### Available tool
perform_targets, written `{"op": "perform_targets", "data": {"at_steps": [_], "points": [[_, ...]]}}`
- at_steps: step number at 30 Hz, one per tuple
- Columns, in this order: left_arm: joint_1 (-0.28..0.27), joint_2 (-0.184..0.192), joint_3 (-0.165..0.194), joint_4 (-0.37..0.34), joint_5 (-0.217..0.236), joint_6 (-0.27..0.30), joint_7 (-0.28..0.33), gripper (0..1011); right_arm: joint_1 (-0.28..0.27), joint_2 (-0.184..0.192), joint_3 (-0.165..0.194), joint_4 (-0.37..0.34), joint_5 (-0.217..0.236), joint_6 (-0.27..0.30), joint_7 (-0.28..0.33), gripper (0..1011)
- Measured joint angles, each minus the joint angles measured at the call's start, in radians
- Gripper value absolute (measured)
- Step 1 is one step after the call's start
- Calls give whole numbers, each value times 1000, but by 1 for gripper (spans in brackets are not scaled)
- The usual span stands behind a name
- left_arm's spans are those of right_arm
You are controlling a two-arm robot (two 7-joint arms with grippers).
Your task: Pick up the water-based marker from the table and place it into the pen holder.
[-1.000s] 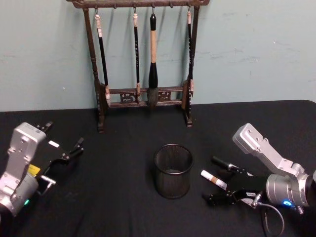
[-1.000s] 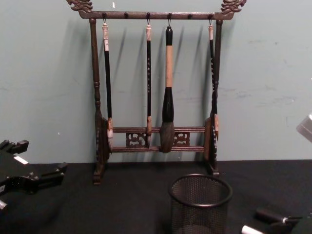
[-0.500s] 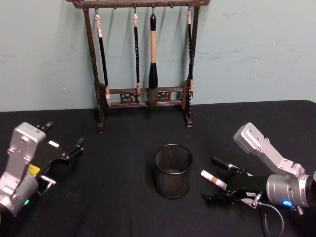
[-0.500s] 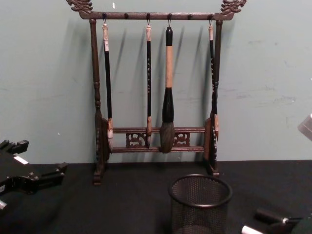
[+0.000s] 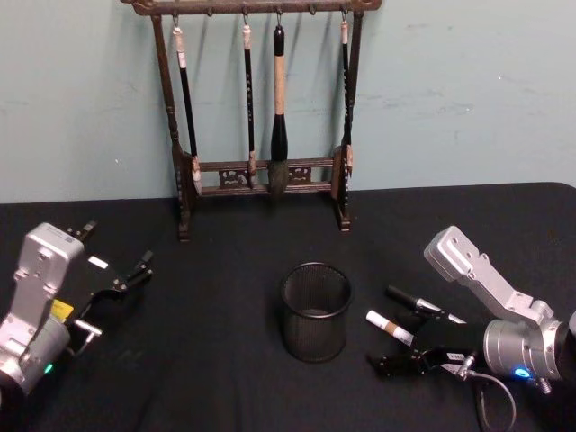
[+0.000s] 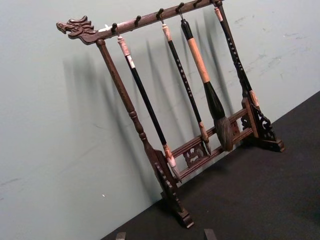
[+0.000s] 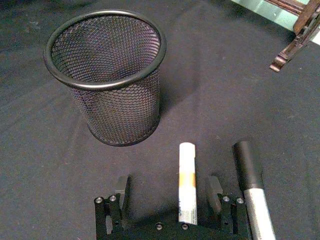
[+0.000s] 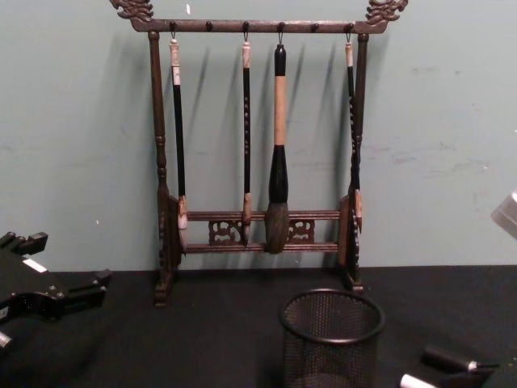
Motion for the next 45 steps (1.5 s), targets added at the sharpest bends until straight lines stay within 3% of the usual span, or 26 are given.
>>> {"op": "perform_targets", "data": {"at_steps": [11,20,22,28,31,33,34,45], "points": [[0,0,0,0,0,0,0,1008,0,0,0,-1,-1,0,-1,1002],[0,0,0,0,0,0,0,1006,0,0,0,-1,-2,0,0,788],[0,0,0,0,0,0,0,1006,0,0,1,-1,-2,0,0,654],[0,0,0,0,0,0,0,1008,0,0,1,-1,-2,0,0,478],[0,0,0,0,0,0,0,1008,0,0,1,-1,-1,0,1,272],[0,0,0,0,0,0,0,1008,0,0,1,-1,-1,0,1,248],[0,0,0,0,0,0,0,1006,0,0,1,-1,-1,0,1,170],[0,0,0,0,0,0,0,1008,-2,1,4,-1,3,-2,2,169]]}}
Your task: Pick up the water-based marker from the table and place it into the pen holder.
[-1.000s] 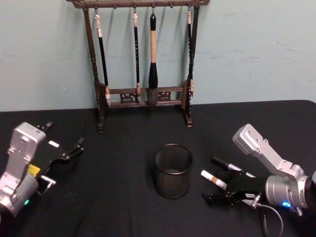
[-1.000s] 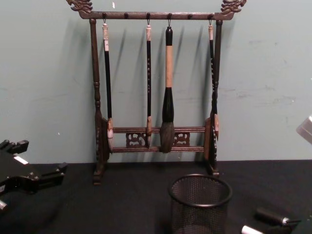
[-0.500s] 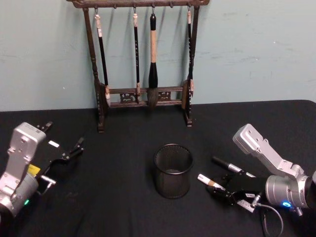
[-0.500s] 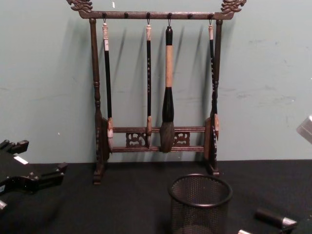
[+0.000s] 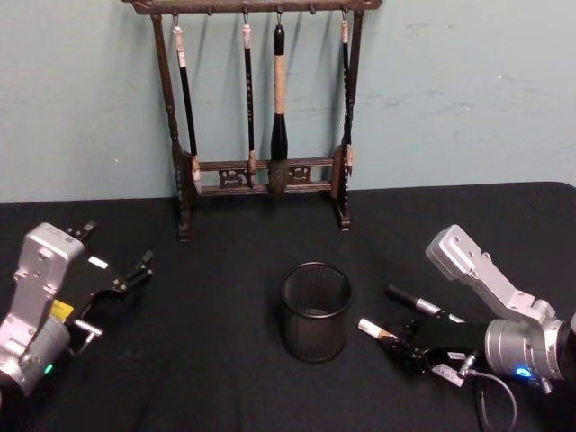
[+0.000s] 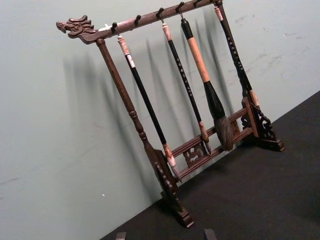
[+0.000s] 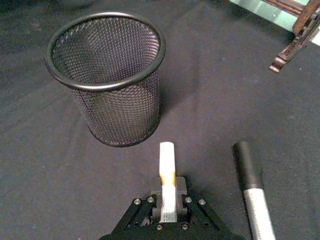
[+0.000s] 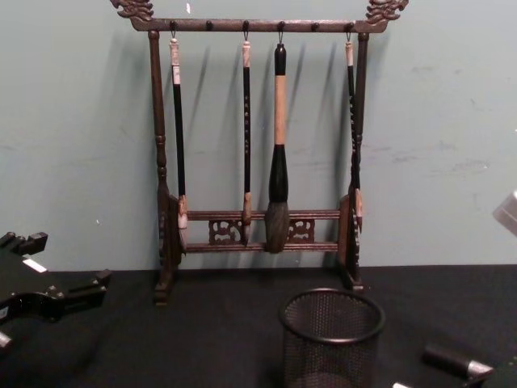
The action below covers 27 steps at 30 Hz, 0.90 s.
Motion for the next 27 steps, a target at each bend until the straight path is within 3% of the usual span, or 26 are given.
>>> {"op": "perform_targets", "data": {"at_steps": [14,18,20,23,27], "points": [[0,0,0,0,0,0,0,1008,-31,8,75,-79,65,-61,-44,170],[0,0,0,0,0,0,0,1006,-66,7,129,-135,104,-123,-78,170],[0,0,0,0,0,0,0,1008,-71,6,136,-142,109,-133,-83,169],[0,0,0,0,0,0,0,1008,-103,-13,186,-187,145,-207,-121,169],[0,0,0,0,0,0,0,1008,-110,-34,206,-204,159,-243,-141,169]]}}
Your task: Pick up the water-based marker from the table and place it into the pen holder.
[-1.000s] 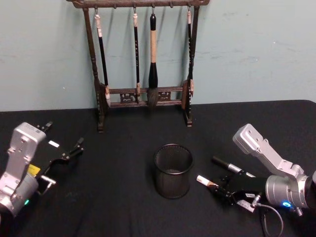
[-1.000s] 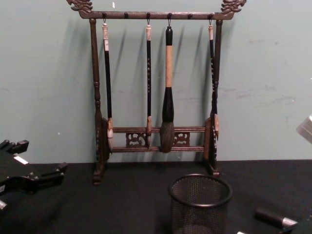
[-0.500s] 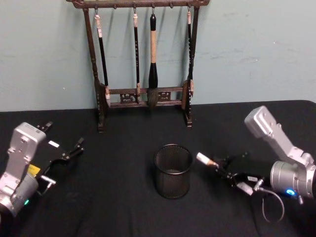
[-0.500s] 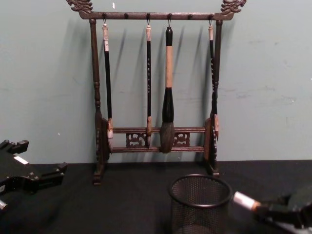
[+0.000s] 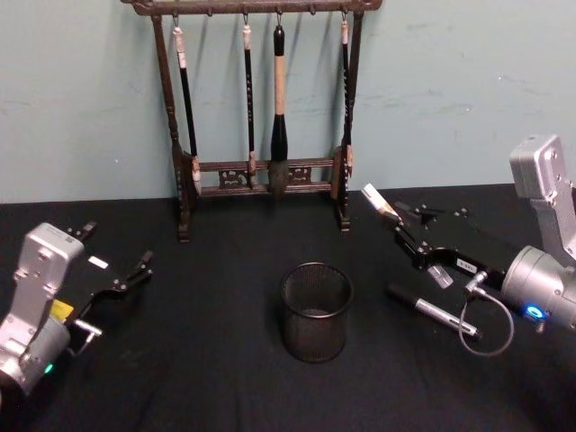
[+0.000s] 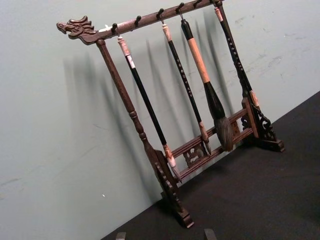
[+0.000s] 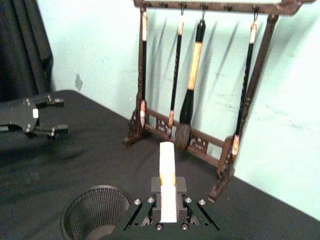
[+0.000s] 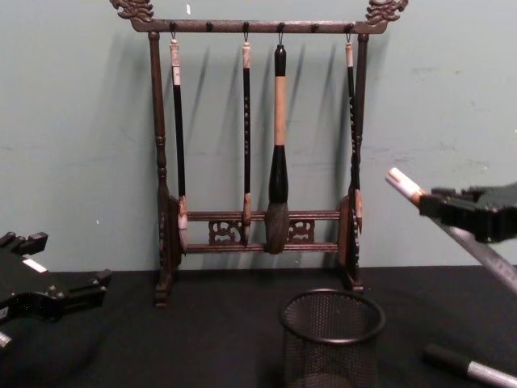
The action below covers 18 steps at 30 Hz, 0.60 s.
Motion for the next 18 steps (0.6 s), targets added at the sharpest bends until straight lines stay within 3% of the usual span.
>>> {"op": "perform_targets", "data": {"at_steps": [9,12,14,15,18], "points": [[0,0,0,0,0,0,0,1006,51,-44,-35,23,-7,-28,16,170],[0,0,0,0,0,0,0,1008,124,-105,-87,83,-23,-48,43,169],[0,0,0,0,0,0,0,1006,132,-113,-93,92,-25,-51,45,169],[0,0,0,0,0,0,0,1006,160,-144,-113,126,-30,-60,49,169],[0,0,0,0,0,0,0,1006,177,-168,-127,154,-31,-67,54,170]]}}
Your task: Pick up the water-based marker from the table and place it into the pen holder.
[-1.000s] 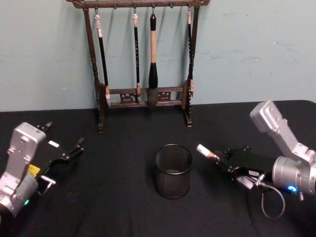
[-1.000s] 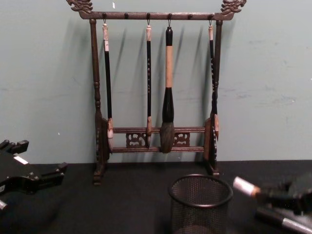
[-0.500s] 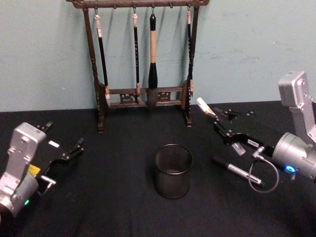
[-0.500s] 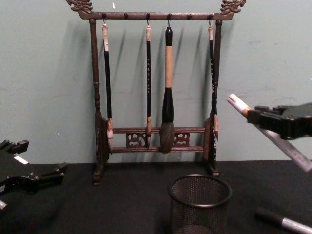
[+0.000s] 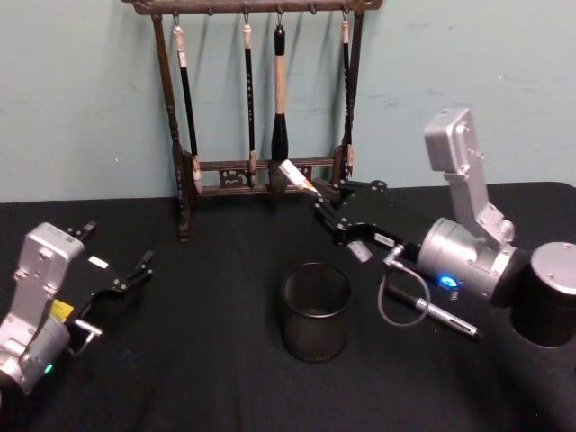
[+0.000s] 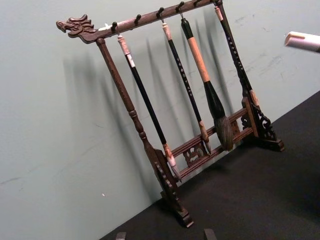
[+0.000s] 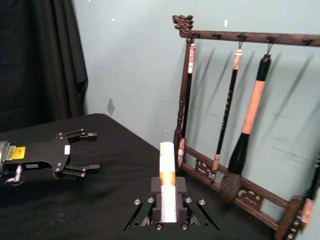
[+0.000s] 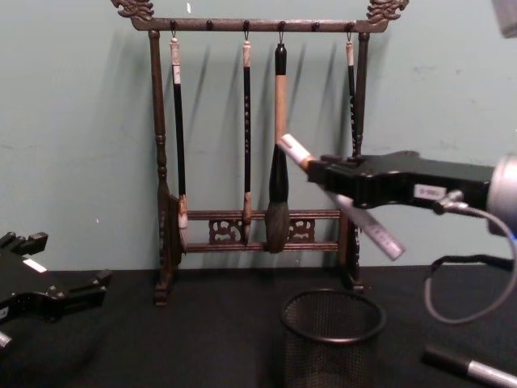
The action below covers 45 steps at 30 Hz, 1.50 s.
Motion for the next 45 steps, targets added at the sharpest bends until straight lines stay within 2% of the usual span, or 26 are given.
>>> {"op": "perform_targets", "data": {"at_steps": [10,18,19,23,24,29,33,35,39,40,41,45], "points": [[0,0,0,0,0,0,0,1008,34,-56,-40,80,-2,-11,14,169],[0,0,0,0,0,0,0,1008,36,-59,-43,85,-3,-11,15,169],[0,0,0,0,0,0,0,1008,44,-77,-64,130,-13,-7,20,169],[0,0,0,0,0,0,0,1008,44,-77,-64,130,-13,-7,20,169],[0,0,0,0,0,0,0,1008,46,-86,-72,155,-16,4,24,169],[0,0,0,0,0,0,0,1006,43,-94,-77,181,-23,9,24,170],[0,0,0,0,0,0,0,1008,40,-94,-78,182,-27,10,23,169],[0,0,0,0,0,0,0,1008,36,-93,-81,179,-44,3,9,169],[0,0,0,0,0,0,0,1006,36,-93,-81,178,-43,3,10,170],[0,0,0,0,0,0,0,1006,36,-93,-80,178,-42,3,11,229],[0,0,0,0,0,0,0,1006,36,-93,-80,178,-41,3,11,229],[0,0,0,0,0,0,0,1006,37,-93,-80,178,-40,3,12,429]]}}
